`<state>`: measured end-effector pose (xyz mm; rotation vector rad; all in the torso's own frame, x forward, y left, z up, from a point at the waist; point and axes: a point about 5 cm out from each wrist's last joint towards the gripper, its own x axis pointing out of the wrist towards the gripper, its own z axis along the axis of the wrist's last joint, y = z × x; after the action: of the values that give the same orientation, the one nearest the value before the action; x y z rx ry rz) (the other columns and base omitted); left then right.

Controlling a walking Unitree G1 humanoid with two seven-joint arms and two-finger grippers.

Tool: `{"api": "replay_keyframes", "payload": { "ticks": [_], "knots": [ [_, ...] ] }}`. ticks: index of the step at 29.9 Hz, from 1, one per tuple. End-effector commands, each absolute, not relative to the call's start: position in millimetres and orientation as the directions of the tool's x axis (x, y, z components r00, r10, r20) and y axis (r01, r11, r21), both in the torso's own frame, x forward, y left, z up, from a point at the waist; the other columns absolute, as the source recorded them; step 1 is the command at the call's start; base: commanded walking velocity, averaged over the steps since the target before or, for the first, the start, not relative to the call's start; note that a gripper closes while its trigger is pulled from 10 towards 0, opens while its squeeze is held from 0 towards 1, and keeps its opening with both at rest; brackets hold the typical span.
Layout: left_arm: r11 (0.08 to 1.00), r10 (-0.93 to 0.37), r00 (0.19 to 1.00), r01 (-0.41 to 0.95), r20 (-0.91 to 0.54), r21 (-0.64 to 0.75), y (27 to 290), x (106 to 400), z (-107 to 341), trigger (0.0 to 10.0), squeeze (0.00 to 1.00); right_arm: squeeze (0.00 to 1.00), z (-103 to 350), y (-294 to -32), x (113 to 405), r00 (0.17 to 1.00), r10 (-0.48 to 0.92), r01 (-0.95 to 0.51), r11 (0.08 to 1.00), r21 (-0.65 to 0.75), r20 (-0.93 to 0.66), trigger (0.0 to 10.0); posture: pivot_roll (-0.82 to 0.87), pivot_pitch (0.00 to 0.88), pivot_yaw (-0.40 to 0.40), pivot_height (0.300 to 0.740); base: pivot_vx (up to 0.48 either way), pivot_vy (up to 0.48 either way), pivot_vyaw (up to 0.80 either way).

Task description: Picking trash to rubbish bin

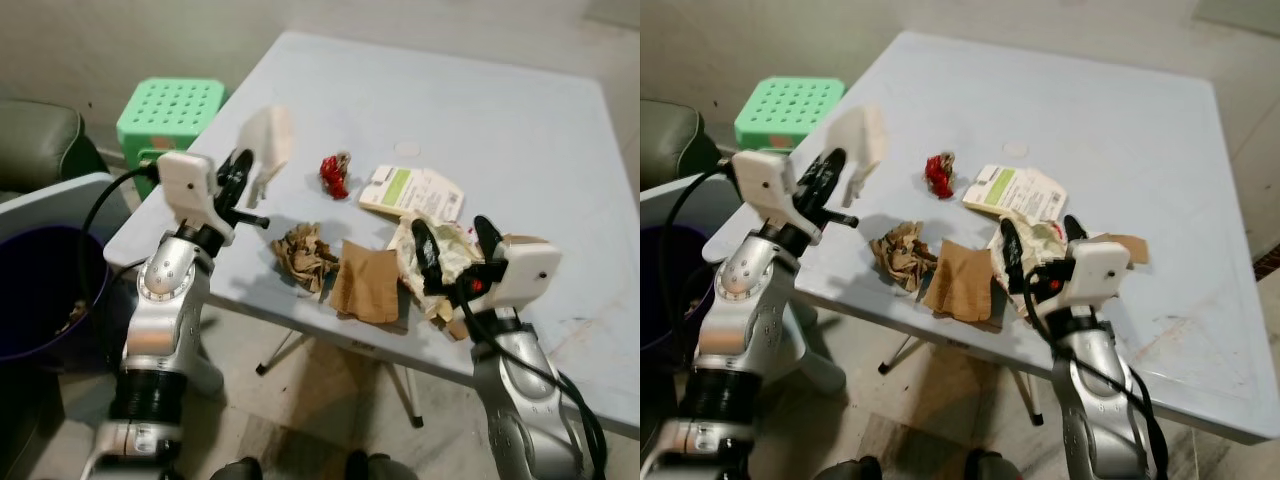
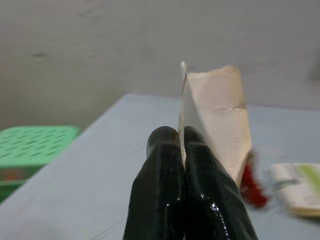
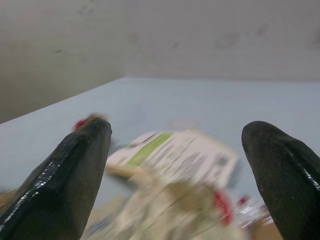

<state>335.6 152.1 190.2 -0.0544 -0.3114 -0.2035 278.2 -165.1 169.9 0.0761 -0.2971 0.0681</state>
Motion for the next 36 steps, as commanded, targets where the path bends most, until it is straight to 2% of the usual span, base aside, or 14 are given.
{"api": "replay_keyframes", "payload": {
  "ticks": [1, 3, 11, 15, 17, 21, 25, 36],
  "knots": [
    [0.989, -0.117, 0.952, 0.137, 0.281, -0.052, 163, 336, 186, 10.0, 0.0, 0.0, 158, -175, 282, 0.969, -0.009, 0.003, 1.0, 0.025, 0.247, 10.0, -0.02, 0.073, -0.03, 0.74, 0.0, 0.0, 0.0],
    [0.991, -0.083, 0.961, 0.108, 0.263, -0.082, 169, 334, 181, 10.0, 0.0, 0.0, 153, -181, 284, 0.972, -0.044, 0.042, 0.999, 0.014, 0.232, 10.0, -0.02, 0.071, -0.032, 0.74, 0.0, 0.0, 0.0],
    [0.996, -0.045, 0.961, 0.064, 0.272, -0.062, 174, 325, 174, 10.0, 0.0, 0.0, 146, -182, 284, 0.973, -0.035, 0.041, 0.999, -0.022, 0.229, 10.0, -0.03, 0.052, -0.035, 0.74, 0.0, 0.0, 0.0],
    [0.994, -0.049, 0.967, 0.072, 0.251, -0.08, 174, 324, 168, 10.0, 0.0, 0.0, 142, -180, 282, 0.973, -0.032, 0.038, 0.999, -0.023, 0.227, 10.0, -0.03, 0.052, -0.036, 0.74, 0.0, 0.0, 0.0],
    [0.997, -0.056, 0.967, 0.065, 0.249, -0.029, 173, 326, 169, 10.0, 0.0, 0.0, 140, -180, 282, 0.973, -0.033, 0.043, 0.998, -0.038, 0.23, 10.0, -0.04, 0.046, -0.035, 0.74, 0.0, 0.0, 0.0],
    [0.994, -0.069, 0.96, 0.088, 0.272, -0.057, 171, 331, 177, 10.0, 0.0, 0.0, 141, -181, 285, 0.972, -0.032, 0.044, 0.998, -0.049, 0.233, 10.0, -0.04, 0.046, -0.031, 0.74, 0.0, 0.0, 0.0],
    [0.995, -0.091, 0.957, 0.095, 0.274, 0.0, 170, 335, 179, 10.0, 0.0, 0.0, 142, -180, 286, 0.972, -0.021, 0.039, 0.997, -0.069, 0.235, 10.0, -0.04, 0.041, -0.027, 0.74, 0.0, 0.0, 0.0],
    [0.994, -0.092, 0.961, 0.103, 0.262, -0.03, 171, 338, 178, 10.0, 0.0, 0.0, 139, -181, 288, 0.972, -0.029, 0.049, 0.996, -0.08, 0.232, 10.0, -0.05, 0.028, -0.023, 0.74, 0.0, 0.0, 0.0]
  ]
}}
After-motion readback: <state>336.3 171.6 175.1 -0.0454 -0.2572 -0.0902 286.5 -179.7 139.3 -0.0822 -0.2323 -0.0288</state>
